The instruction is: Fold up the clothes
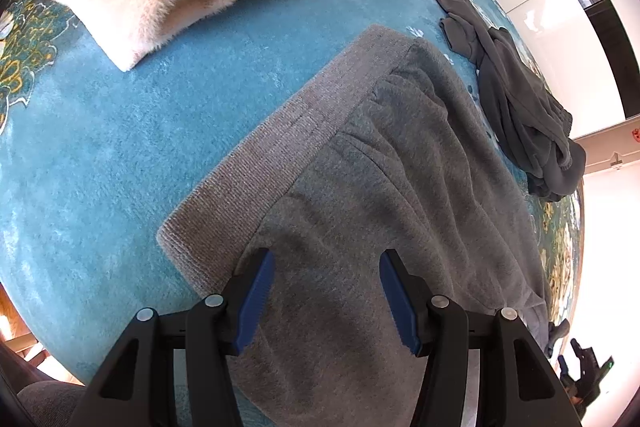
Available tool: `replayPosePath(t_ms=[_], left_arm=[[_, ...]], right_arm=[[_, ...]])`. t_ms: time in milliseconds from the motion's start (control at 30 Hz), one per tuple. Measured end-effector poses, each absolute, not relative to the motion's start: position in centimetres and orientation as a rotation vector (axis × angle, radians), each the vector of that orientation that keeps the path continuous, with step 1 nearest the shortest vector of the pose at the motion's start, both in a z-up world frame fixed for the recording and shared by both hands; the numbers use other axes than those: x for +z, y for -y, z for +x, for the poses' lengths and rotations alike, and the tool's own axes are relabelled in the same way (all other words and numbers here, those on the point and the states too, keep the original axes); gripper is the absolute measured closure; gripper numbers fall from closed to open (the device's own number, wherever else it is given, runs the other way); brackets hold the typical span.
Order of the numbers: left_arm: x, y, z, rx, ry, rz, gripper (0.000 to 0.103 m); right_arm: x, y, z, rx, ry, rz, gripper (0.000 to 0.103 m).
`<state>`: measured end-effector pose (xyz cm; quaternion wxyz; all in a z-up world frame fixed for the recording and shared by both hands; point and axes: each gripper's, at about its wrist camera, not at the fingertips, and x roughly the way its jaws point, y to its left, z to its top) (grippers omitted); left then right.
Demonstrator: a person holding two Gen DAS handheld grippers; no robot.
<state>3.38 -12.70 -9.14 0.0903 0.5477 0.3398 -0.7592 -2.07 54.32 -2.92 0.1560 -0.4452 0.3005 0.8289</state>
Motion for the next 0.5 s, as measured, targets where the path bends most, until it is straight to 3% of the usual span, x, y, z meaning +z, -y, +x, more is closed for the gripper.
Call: replayPosePath(t_ms=[200,300,333,367,400,500], left_arm=[[-9.0,12.7,3.8,-2.254,-0.989,1.630,0.044],[-9.1,13.0,3.9,-2.245,-1.000,1.623,0.044],[-9.1,13.0,3.9,-2.242,-1.004,1.621,0.044],[-9.1,13.0,3.9,-2.241,-1.005,1.621,0.044],[-9.1,13.0,3.9,-2.242,-1.002,1.622,0.044],[-9.1,13.0,3.9,-2.246,-0.996,1.623,0.044]], right_arm=[[-5.9,-48.5,-6.0,2.305,-0.305,-1.499,0.047],[-6.5,-48.8,-6.9,2.192,-0.204,-1.510,0.048],[-6.3,-49.4,-7.2,2.167,-0.222,-1.516,0.060],[-6.1,-50.0,-7.4,2.144,-0.243,-1.520,0.081],[-5.1,-50.3,-7.3,2.183,-0.306,-1.499,0.086],[-1.1,-51.6,-6.6,2.354,-0.510,-1.371,0.087]])
